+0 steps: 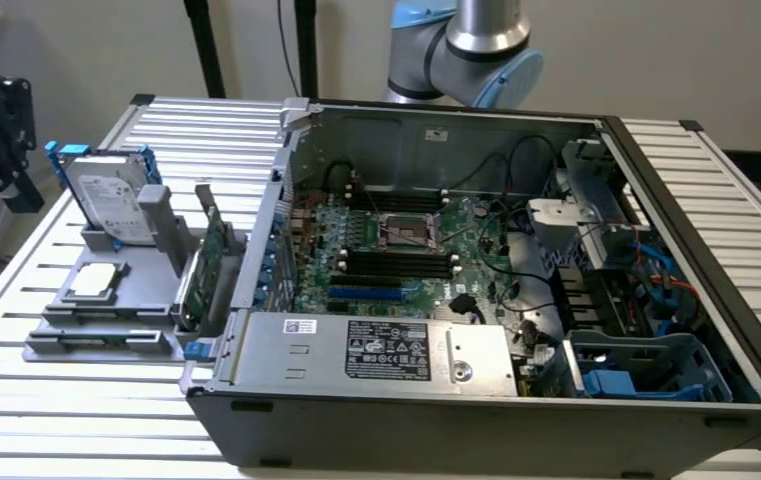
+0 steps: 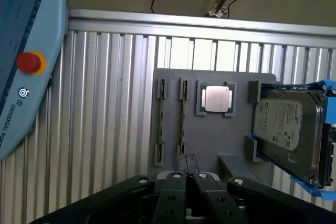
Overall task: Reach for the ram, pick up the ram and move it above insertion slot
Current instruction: 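Pick up the ram and move it above insertion slot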
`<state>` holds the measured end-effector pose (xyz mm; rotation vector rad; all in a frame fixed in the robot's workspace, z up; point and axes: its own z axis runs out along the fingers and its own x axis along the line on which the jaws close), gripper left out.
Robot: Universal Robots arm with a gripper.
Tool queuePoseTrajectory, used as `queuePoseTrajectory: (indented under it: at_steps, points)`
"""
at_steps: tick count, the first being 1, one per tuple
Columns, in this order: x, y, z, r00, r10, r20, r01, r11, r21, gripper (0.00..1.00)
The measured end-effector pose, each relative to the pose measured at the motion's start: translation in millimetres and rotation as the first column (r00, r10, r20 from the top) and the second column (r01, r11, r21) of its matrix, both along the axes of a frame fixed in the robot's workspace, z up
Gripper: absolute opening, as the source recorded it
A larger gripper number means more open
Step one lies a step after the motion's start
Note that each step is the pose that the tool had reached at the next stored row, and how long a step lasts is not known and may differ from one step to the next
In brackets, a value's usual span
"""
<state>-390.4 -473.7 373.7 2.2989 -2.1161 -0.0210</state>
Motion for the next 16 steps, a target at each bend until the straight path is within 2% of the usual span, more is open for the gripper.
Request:
queuePoseTrajectory:
  at_steps: [4, 7, 8, 9, 12, 14, 15, 16]
  points:
    - [-0.2, 0.0, -1.0, 0.9977, 0.068, 0.007, -0.068, 0.9977, -0.0002, 0.11]
    - [-0.1, 0.0, -1.0, 0.9976, 0.069, 0.0076, -0.069, 0.9976, -0.0002, 0.12]
    - [-0.1, 0.0, -0.9, 0.9976, 0.069, 0.0076, -0.069, 0.9976, -0.0003, 0.18]
    - [-0.1, 0.0, -1.0, 0.9976, 0.069, 0.0079, -0.069, 0.9976, -0.0004, 0.18]
    - [-0.2, 0.0, -3.4, 0.9976, 0.069, 0.0109, -0.069, 0.9976, -0.0004, 0.36]
    - [-0.4, 0.0, -7.0, 0.9975, 0.069, 0.0134, -0.069, 0.9976, -0.0007, 0.36]
    - [-0.6, -0.1, -8.8, 0.9975, 0.069, 0.0139, -0.069, 0.9976, -0.0007, 0.42]
    - [-0.9, -0.3, -10.6, 0.9975, 0.069, 0.0141, -0.069, 0.9976, -0.0007, 0.42]
